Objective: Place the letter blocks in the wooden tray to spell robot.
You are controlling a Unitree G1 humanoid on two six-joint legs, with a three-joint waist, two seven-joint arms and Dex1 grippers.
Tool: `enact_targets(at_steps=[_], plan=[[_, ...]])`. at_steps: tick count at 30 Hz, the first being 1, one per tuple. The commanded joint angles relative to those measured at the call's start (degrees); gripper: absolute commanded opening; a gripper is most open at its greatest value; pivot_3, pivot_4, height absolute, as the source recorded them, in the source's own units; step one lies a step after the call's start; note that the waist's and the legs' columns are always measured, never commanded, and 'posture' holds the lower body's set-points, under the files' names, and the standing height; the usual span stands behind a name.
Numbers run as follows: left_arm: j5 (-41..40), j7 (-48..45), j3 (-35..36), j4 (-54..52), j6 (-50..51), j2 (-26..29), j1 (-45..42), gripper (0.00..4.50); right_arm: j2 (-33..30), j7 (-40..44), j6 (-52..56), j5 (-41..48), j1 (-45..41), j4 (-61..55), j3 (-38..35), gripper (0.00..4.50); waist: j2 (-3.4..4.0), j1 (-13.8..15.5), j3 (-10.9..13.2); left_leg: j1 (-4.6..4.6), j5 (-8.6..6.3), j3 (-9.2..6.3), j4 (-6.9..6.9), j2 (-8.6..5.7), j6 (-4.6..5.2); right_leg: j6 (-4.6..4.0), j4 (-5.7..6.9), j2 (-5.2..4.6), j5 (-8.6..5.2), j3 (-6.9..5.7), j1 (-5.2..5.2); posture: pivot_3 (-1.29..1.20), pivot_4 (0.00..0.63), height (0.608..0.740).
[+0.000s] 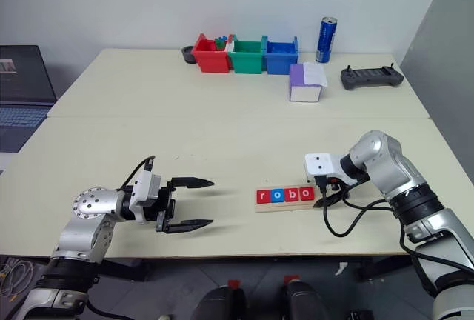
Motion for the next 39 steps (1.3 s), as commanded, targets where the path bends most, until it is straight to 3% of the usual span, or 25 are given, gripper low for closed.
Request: enact_targets(at_steps=[1,10,13,24,39], plan=[[-0.21,0.23,0.46,-0.64,-0.66,0.12,-0.56,4.5,0.07,0.11,1.19,0.73,-2.14,-1.47,-1.55,4.46,0.0,0.0,0.0,0.0,0.0,0.0,0.0,0.0,0.0,0.0,0.0,0.0,0.0,0.0,0.0,0.0,0.15,0.74],[-0.39,0.18,0.73,-0.8,-0.57,0.35,-0.32,4.5,-2.52,1.38,4.42,8.67,-0.23,-3.36,-8.03,4.46,0.0,0.27,0.0,0.0,0.0,-0.01,0.0,0.0,0.0,0.0,-0.02,-0.01,0.0,-0.01,0.01,0.0,0.15,0.74],[-0.36,0.14,0.63,-0.67,-0.56,0.26,-0.42,4.5,-2.09,-0.99,3.02,7.56,1.11,-1.0,-7.73,3.94,0.0,0.26,0.0,0.0,0.0,-0.01,0.0,-0.01,0.0,0.0,-0.04,-0.01,0.0,-0.01,0.02,0.0,0.15,0.74],[-0.44,-0.01,0.63,-0.85,-0.23,0.44,-0.47,4.5,-1.82,-1.19,1.96,7.2,2.17,0.17,-6.48,0.04,0.0,0.15,0.0,-0.01,0.0,0.01,-0.01,0.0,0.0,0.0,-0.01,0.0,0.0,0.0,0.0,0.0,0.15,0.74],[-0.63,0.3,0.81,-2.01,0.24,0.83,0.56,4.5,0.45,-2.82,0.92,5.38,3.89,1.39,-4.45,0.04,0.0,0.14,0.0,0.01,0.0,0.01,-0.01,0.0,0.0,0.0,-0.01,0.0,0.0,0.0,0.0,0.0,0.15,0.74]])
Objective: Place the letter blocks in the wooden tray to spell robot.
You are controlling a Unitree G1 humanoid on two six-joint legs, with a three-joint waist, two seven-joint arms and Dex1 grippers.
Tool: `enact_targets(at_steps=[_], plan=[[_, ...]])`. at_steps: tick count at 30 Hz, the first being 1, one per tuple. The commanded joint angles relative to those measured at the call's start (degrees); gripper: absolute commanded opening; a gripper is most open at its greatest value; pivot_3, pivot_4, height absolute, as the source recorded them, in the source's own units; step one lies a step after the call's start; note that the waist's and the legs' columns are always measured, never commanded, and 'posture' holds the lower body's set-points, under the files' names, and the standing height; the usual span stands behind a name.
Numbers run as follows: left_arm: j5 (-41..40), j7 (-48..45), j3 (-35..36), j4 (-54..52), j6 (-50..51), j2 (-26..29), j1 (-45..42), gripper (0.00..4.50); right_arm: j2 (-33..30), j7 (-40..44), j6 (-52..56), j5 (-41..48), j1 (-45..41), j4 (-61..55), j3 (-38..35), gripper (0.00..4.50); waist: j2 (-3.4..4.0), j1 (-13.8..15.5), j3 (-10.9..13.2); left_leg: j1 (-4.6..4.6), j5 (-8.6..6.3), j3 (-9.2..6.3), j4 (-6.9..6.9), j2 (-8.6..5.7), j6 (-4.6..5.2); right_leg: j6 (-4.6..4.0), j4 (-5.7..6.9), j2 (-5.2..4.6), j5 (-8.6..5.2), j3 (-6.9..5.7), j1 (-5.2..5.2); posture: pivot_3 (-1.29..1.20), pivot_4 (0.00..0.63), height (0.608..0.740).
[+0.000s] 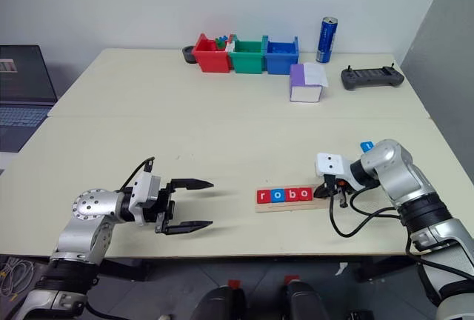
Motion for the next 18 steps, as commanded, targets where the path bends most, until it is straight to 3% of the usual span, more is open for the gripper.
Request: enact_targets(at_steps=[1,9,13,15,18], plan=[[-0.61,0.31,0.76,-1.89,0.05,0.63,-0.05,4.5,0.79,-0.24,0.25,0.32,-0.6,-1.14,-0.31,0.04,0.0,0.0,0.0,0.0,0.0,0.0,0.0,0.0,0.0,0.0,0.0,0.0,0.0,0.0,0.0,0.0,0.15,0.74],[-0.59,0.31,0.9,-1.99,0.02,0.84,0.0,4.5,-3.71,-2.08,-1.48,-1.72,-2.17,1.59,-3.01,0.04,0.0,0.13,0.0,-0.01,0.0,0.0,0.0,-0.01,0.0,0.0,0.0,0.0,0.0,0.01,0.0,0.0,0.15,0.74],[-0.73,0.56,1.22,-2.43,-0.05,1.07,0.55,4.5,-3.0,-8.76,8.32,5.04,-4.78,3.04,-13.55,0.04,0.0,0.06,0.0,-0.02,0.0,0.01,0.0,-0.02,0.0,0.0,-0.02,-0.01,0.0,0.02,-0.01,0.0,0.15,0.74],[-0.84,0.77,1.35,-2.82,0.04,1.12,0.93,4.5,-1.5,-18.43,11.65,6.56,-6.48,6.2,-20.43,0.04,0.0,-0.14,0.0,-0.01,0.0,0.02,-0.01,-0.01,-0.01,0.0,0.0,-0.01,0.0,0.03,-0.02,0.0,0.15,0.74],[-0.96,1.18,1.43,-3.44,0.25,1.1,1.45,4.5,-1.06,-26.41,14.4,7.06,-5.23,8.61,-25.29,0.93,-0.03,0.03,-0.02,0.01,0.01,-0.02,-0.02,0.0,-0.02,-0.03,0.02,-0.01,-0.01,0.01,0.0,0.0,0.15,0.74]])
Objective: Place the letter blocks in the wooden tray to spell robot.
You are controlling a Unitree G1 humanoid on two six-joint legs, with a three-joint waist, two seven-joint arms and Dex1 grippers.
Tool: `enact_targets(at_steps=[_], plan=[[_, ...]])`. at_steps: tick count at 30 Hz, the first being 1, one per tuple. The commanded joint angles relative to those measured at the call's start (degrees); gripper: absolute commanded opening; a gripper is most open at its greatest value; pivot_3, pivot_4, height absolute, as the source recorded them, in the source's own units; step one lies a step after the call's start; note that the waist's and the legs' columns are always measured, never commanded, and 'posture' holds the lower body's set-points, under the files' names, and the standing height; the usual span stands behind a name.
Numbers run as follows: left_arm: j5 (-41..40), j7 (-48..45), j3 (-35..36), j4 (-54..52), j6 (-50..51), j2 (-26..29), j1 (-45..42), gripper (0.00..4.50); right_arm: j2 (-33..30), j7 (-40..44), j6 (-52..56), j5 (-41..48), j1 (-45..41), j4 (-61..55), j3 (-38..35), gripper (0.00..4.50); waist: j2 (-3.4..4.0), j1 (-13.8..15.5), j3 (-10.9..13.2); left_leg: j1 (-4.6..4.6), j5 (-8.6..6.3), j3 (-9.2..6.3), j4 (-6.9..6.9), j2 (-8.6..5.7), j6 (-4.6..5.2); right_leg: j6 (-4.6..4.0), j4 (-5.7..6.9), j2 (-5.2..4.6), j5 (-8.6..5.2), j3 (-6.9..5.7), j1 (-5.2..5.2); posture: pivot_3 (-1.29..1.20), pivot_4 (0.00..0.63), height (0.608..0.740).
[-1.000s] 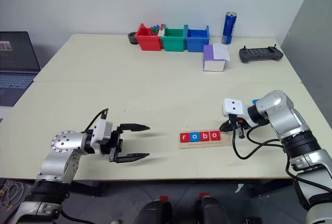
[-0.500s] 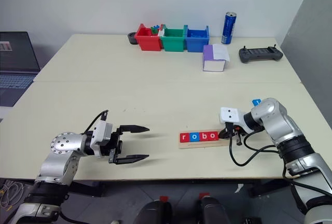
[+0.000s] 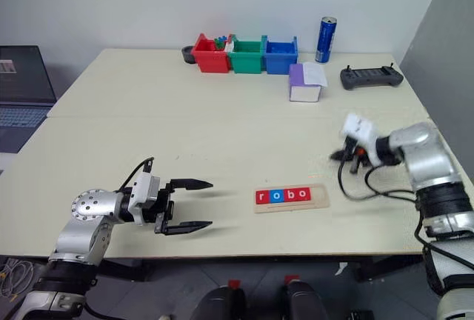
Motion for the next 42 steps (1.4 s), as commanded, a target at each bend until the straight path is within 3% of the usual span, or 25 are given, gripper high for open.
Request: enact_targets(at_steps=[1,5,10,11,21,31,34,41,42], plan=[[-0.9,0.64,1.29,-2.31,0.25,0.81,0.64,4.5,0.29,-8.53,3.36,1.42,1.32,2.05,-5.47,1.27,-0.03,0.1,-0.02,0.0,0.0,-0.01,-0.01,-0.01,0.0,-0.03,-0.01,0.0,-0.02,0.0,0.02,0.0,0.15,0.74],[-1.02,0.48,1.46,-2.03,0.21,1.15,0.62,4.5,1.62,-17.66,2.73,-0.58,-0.54,12.7,-6.34,2.71,-0.02,0.1,-0.01,-0.02,-0.01,0.03,-0.01,-0.04,0.0,-0.04,-0.03,-0.01,-0.02,0.05,0.02,0.0,0.15,0.74],[-0.84,0.35,1.15,-1.45,-0.1,1.17,-0.2,4.5,2.38,-19.72,-1.08,-1.8,-5.51,25.31,-4.54,4.47,0.01,-0.42,0.01,-0.02,-0.01,0.1,-0.03,-0.05,0.0,-0.04,0.0,0.01,-0.02,0.12,-0.03,0.0,0.15,0.74],[-0.85,0.37,1.14,-1.47,-0.11,1.16,-0.22,4.5,2.65,-20.3,-1.62,-2.04,-6.64,27.56,-4.44,4.49,0.01,-0.66,0.01,-0.01,-0.01,0.12,-0.04,-0.04,0.0,-0.04,0.01,0.01,-0.02,0.14,-0.04,0.0,0.15,0.74],[-1.24,0.72,1.5,-3.16,0.13,1.54,1.32,4.5,5.97,-25.59,-6.49,-2.48,-11.73,42.51,-5.61,4.49,0.01,-1.54,0.0,0.0,-0.01,0.12,-0.05,-0.04,0.0,-0.03,0.02,0.03,-0.02,0.17,-0.03,0.0,0.15,0.74],[-1.32,1.0,1.83,-3.24,0.41,2.24,1.22,4.5,9.73,-29.34,-9.81,-2.93,-13.93,47.04,-7.09,4.49,0.0,-1.65,0.0,0.05,-0.01,0.15,-0.04,-0.02,0.0,-0.02,0.05,0.03,-0.01,0.21,0.0,0.0,0.15,0.74],[-1.25,1.19,1.7,-3.18,0.43,1.96,1.13,4.5,10.46,-29.88,-10.25,-3.66,-13.71,47.17,-6.55,3.88,0.0,-1.64,0.0,0.05,-0.01,0.15,-0.04,-0.02,0.0,-0.02,0.05,0.03,-0.01,0.21,0.0,0.0,0.15,0.74],[-1.15,0.81,1.16,-1.82,0.31,1.53,0.01,4.5,9.35,-29.29,-7.21,-3.33,-12.47,43.82,-6.29,1.45,0.0,-1.45,0.0,0.05,-0.01,0.15,-0.03,-0.04,0.0,0.0,0.04,0.02,0.0,0.22,0.03,0.0,0.15,0.74],[-1.13,0.57,1.09,-1.42,0.22,1.52,-0.25,4.5,9.27,-29.56,-5.86,-2.86,-12.27,42.45,-6.66,1.46,0.01,-1.44,0.0,0.04,-0.01,0.14,-0.03,-0.04,0.0,0.0,0.04,0.02,0.0,0.22,0.03,0.0,0.15,0.74]])
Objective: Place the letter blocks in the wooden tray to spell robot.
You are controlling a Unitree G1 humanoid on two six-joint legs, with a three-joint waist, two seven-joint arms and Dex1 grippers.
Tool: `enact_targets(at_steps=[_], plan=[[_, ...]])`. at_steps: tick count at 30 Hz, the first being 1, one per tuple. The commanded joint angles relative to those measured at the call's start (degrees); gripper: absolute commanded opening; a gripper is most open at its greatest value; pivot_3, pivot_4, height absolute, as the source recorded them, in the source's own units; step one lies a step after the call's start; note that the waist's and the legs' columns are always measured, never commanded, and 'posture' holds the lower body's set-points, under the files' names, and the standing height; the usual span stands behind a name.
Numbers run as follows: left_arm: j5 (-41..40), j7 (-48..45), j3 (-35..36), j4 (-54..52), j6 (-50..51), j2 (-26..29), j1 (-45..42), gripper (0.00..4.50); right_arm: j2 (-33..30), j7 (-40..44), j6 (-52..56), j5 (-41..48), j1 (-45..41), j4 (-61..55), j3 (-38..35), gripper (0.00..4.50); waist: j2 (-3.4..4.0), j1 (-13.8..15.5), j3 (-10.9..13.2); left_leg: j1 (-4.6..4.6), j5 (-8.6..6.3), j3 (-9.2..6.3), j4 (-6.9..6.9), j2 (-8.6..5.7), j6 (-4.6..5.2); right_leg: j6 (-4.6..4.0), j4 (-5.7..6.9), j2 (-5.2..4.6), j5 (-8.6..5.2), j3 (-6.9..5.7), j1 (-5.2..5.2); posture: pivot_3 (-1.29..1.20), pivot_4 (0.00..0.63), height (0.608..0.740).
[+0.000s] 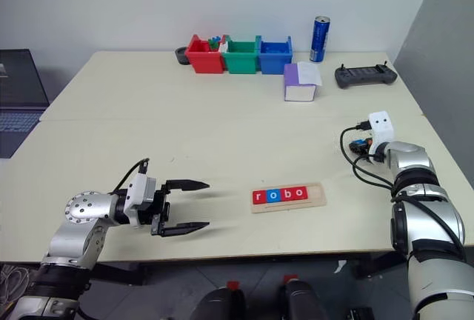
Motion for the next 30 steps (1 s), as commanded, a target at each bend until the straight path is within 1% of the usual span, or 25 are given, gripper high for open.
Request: enact_targets(at_steps=[1,4,6,9,12,14,16,19,24,26,28,30], plan=[[-0.6,-0.79,0.43,0.48,-0.69,-0.08,-1.71,4.5,-1.39,-0.63,5.73,1.05,1.76,-7.4,-0.66,1.46,0.0,0.02,0.0,0.0,0.0,0.0,0.0,0.0,0.0,0.0,0.0,0.0,0.0,0.0,0.0,0.0,0.15,0.74],[-0.39,-1.83,0.01,2.2,-1.04,-0.4,-3.22,4.5,-1.28,-1.3,19.82,3.71,10.0,-29.58,-2.36,1.46,0.0,0.27,0.0,-0.03,0.0,-0.04,-0.02,0.0,0.0,0.0,-0.02,0.0,0.0,-0.01,-0.01,0.0,0.15,0.74],[-0.24,-2.9,-0.43,3.87,-1.37,-0.63,-4.56,4.5,-0.69,-3.92,35.02,6.32,19.01,-52.68,-6.14,1.46,0.0,0.44,0.0,-0.1,0.0,-0.07,-0.09,0.0,0.0,0.0,-0.04,-0.01,0.0,-0.02,-0.05,0.0,0.15,0.74],[0.04,-4.62,-0.93,6.77,-2.04,-1.05,-6.72,4.5,1.86,-7.87,52.91,8.48,29.95,-79.68,-11.89,1.46,0.02,0.8,0.0,-0.16,-0.01,-0.11,-0.16,0.0,-0.01,0.01,-0.04,-0.01,-0.01,-0.06,-0.16,0.0,0.15,0.74],[-0.02,-6.31,-1.4,9.05,-2.38,-1.84,-8.78,4.5,5.17,-10.05,63.88,9.91,36.88,-97.09,-13.96,1.46,0.03,0.83,-0.02,-0.15,-0.01,-0.15,-0.19,0.02,-0.01,0.03,-0.05,0.0,-0.02,-0.11,-0.18,0.0,0.15,0.74],[0.03,-7.09,-1.73,9.98,-2.51,-2.42,-9.74,4.5,6.87,-10.82,67.91,10.81,38.99,-103.1,-14.14,1.46,0.03,0.45,-0.02,-0.12,-0.02,-0.14,-0.18,0.05,-0.01,0.04,-0.08,0.01,-0.02,-0.14,-0.17,0.0,0.15,0.74],[0.38,-7.52,-2.02,10.73,-2.76,-2.92,-10.36,4.5,7.75,-11.4,69.3,11.09,40.27,-105.4,-14.38,1.46,0.03,0.15,-0.02,-0.11,-0.02,-0.14,-0.16,0.06,0.0,0.09,-0.08,0.0,0.01,-0.16,-0.16,0.0,0.15,0.74],[0.81,-7.98,-2.24,11.9,-3.25,-3.49,-11.1,4.5,8.93,-12.51,69.36,11.22,41.66,-105.26,-15.36,1.46,0.01,0.14,-0.02,-0.1,-0.02,-0.14,-0.14,0.05,0.0,0.14,-0.08,0.01,0.04,-0.18,-0.15,0.0,0.15,0.74],[0.92,-8.06,-2.18,12.28,-3.64,-3.75,-11.14,4.5,8.89,-12.92,68.32,12.4,42.6,-104.39,-15.3,1.46,0.01,0.14,-0.02,-0.16,-0.02,-0.16,-0.17,0.01,0.0,0.13,-0.15,0.01,0.03,-0.17,-0.16,0.0,0.15,0.74],[1.04,-8.03,-2.08,12.35,-3.65,-3.81,-11.15,4.5,8.74,-12.98,67.98,12.63,42.67,-104.1,-14.79,2.19,0.01,0.14,-0.02,-0.16,-0.02,-0.16,-0.18,0.01,0.0,0.13,-0.16,0.01,0.03,-0.17,-0.16,0.0,0.15,0.74],[1.08,-7.95,-2.03,12.2,-3.67,-3.83,-11.03,4.5,8.11,-13.01,67.73,12.76,42.77,-103.9,-14.07,2.79,0.01,0.14,-0.02,-0.16,-0.02,-0.17,-0.18,0.01,0.0,0.13,-0.16,0.01,0.03,-0.18,-0.16,0.0,0.15,0.74],[1.02,-7.75,-1.92,11.82,-3.56,-3.8,-10.78,4.5,6.07,-12.13,67.62,13.31,42.47,-103.73,-13.46,3.54,0.01,0.14,-0.02,-0.16,-0.02,-0.17,-0.17,0.0,0.01,0.14,-0.16,0.01,0.03,-0.18,-0.16,0.0,0.15,0.74]])
